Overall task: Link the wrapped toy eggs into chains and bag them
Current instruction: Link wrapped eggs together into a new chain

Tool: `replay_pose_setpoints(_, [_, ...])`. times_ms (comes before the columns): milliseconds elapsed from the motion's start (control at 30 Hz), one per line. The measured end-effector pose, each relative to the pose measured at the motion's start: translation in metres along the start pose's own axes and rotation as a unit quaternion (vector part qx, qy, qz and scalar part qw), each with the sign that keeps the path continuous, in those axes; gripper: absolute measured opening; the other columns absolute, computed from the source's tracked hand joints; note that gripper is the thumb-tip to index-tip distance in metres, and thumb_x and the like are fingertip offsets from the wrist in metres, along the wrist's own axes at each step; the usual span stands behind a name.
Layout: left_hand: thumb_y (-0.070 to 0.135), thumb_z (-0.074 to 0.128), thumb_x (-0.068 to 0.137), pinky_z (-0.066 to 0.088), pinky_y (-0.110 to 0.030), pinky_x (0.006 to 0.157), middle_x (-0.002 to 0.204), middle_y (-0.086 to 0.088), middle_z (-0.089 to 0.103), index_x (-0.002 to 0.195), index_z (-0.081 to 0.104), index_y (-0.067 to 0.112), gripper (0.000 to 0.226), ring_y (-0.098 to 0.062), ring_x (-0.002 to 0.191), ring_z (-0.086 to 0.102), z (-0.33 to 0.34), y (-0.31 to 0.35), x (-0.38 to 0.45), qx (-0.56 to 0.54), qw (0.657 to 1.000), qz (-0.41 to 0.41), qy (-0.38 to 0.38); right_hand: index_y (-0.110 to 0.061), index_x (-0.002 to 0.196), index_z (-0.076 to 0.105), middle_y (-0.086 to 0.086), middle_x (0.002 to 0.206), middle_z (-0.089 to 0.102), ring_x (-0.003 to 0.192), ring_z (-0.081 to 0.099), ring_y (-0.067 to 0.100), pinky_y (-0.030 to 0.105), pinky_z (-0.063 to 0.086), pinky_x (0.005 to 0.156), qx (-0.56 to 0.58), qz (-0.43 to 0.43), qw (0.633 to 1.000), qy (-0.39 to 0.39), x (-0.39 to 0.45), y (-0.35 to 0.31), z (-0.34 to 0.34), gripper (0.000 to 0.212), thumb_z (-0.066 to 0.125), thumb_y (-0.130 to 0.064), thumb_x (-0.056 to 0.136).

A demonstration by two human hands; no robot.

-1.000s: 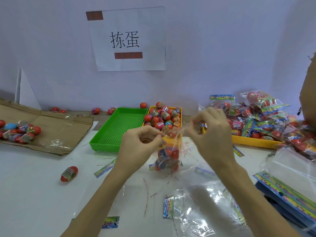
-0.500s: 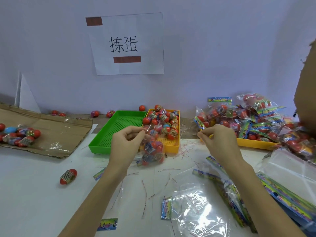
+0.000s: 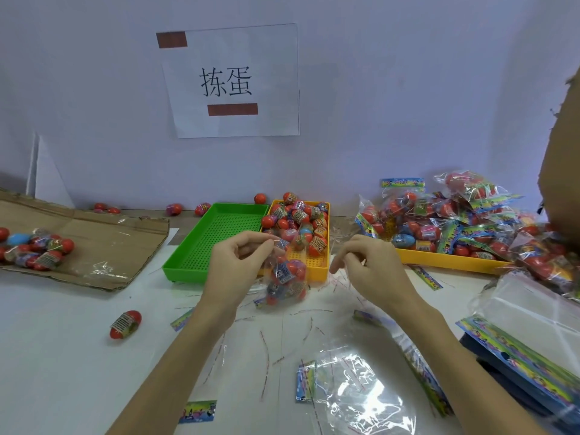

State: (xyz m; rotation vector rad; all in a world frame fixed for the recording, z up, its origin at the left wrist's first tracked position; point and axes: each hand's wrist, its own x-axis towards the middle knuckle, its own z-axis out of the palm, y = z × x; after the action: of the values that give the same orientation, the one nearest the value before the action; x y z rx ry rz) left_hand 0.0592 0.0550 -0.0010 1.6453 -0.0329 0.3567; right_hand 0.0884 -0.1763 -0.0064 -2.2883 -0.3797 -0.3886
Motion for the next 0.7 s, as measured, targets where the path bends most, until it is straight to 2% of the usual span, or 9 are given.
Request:
replay_pose_setpoints(67, [0.006,0.068,0.098,0.059,-0.019,0.073,0.087,-0.004,0.081,0.101,0.079,0.012,0.012,-0.017,0.087,0.078,0.000,0.000,0.000,-0.004,1.000,0.002,-0.004,-0.025,0.081,0.078,-0.011,0.062,0.067,0.054,0.059,0.014,0.034,0.052,0.051,0.073,0.015,0.997,-0.013,-0.001,-0.006,0.002,0.036,0.048,-0.013,0.097])
replay_pose_setpoints(133, [0.005,0.068,0.098,0.059,-0.019,0.073,0.087,-0.004,0.081,0.101,0.079,0.011,0.012,-0.016,0.087,0.078,0.000,0.000,0.000,-0.008,1.000,0.003,-0.009,-0.023,0.095,0.076,-0.014,0.053,0.063,0.045,0.058,0.009,0.025,0.049,0.049,0.086,0.015,0.996,-0.025,-0.003,-0.007,0.005,0.030,0.048,-0.025,0.106])
replay_pose_setpoints(200, [0.005,0.068,0.098,0.059,-0.020,0.074,0.087,-0.004,0.081,0.102,0.079,0.010,0.012,-0.016,0.087,0.078,0.000,0.001,-0.001,-0.008,1.000,0.005,-0.012,-0.022,0.101,0.075,-0.018,0.047,0.060,0.040,0.057,0.007,0.016,0.045,0.047,0.067,0.011,0.997,-0.026,-0.004,-0.006,0.006,0.027,0.052,-0.035,0.106])
replay_pose_setpoints(267, [0.004,0.068,0.098,0.060,-0.021,0.075,0.087,-0.004,0.081,0.102,0.078,0.009,0.012,-0.015,0.087,0.078,0.001,0.002,-0.002,-0.009,1.000,0.004,-0.017,-0.024,0.109,0.073,-0.013,0.054,0.066,0.046,0.060,0.006,0.020,0.050,0.053,0.050,0.001,0.998,-0.025,-0.003,-0.006,0.008,0.017,0.061,-0.035,0.102])
replay_pose_setpoints(333, [0.005,0.068,0.098,0.061,-0.023,0.076,0.088,-0.005,0.081,0.102,0.079,0.010,0.012,-0.016,0.088,0.077,0.002,0.002,-0.003,-0.013,1.000,0.001,-0.026,-0.029,0.114,0.072,-0.010,0.072,0.072,0.059,0.064,0.005,0.020,0.054,0.059,0.065,-0.004,0.998,-0.021,-0.003,-0.008,0.011,0.018,0.070,-0.034,0.096])
replay_pose_setpoints(433, [0.005,0.069,0.097,0.062,-0.026,0.079,0.091,-0.005,0.081,0.101,0.080,0.012,0.013,-0.018,0.091,0.077,0.003,0.003,-0.003,-0.019,0.999,0.005,-0.039,-0.037,0.109,0.074,-0.019,0.095,0.073,0.083,0.066,-0.001,0.013,0.053,0.067,0.133,0.009,0.991,-0.003,-0.003,-0.011,0.019,0.018,0.075,-0.037,0.091])
replay_pose_setpoints(533, [0.007,0.068,0.098,0.063,-0.031,0.083,0.091,-0.006,0.081,0.102,0.080,0.013,0.013,-0.022,0.091,0.077,0.003,0.002,-0.004,-0.026,0.999,0.000,-0.045,-0.036,0.090,0.078,-0.020,0.088,0.074,0.088,0.067,0.000,0.011,0.053,0.071,0.187,0.025,0.982,0.017,-0.003,-0.011,0.025,0.006,0.077,-0.030,0.091])
replay_pose_setpoints(600, [0.008,0.064,0.102,0.063,-0.035,0.086,0.093,-0.008,0.081,0.105,0.079,0.011,0.016,-0.025,0.094,0.077,0.002,0.001,-0.003,-0.031,0.998,-0.017,-0.056,-0.030,0.090,0.080,-0.016,0.084,0.076,0.085,0.070,0.004,0.018,0.056,0.074,0.205,0.032,0.978,0.014,-0.003,-0.009,0.026,0.006,0.077,-0.025,0.091])
replay_pose_setpoints(700, [0.003,0.055,0.103,0.063,-0.031,0.082,0.100,-0.008,0.081,0.112,0.076,0.012,0.024,-0.026,0.100,0.076,-0.002,0.001,0.001,-0.033,0.994,-0.038,-0.102,-0.024,0.091,0.081,-0.009,0.083,0.077,0.083,0.072,0.010,0.027,0.060,0.079,0.225,0.050,0.973,0.007,-0.003,-0.007,0.023,0.005,0.077,-0.022,0.092])
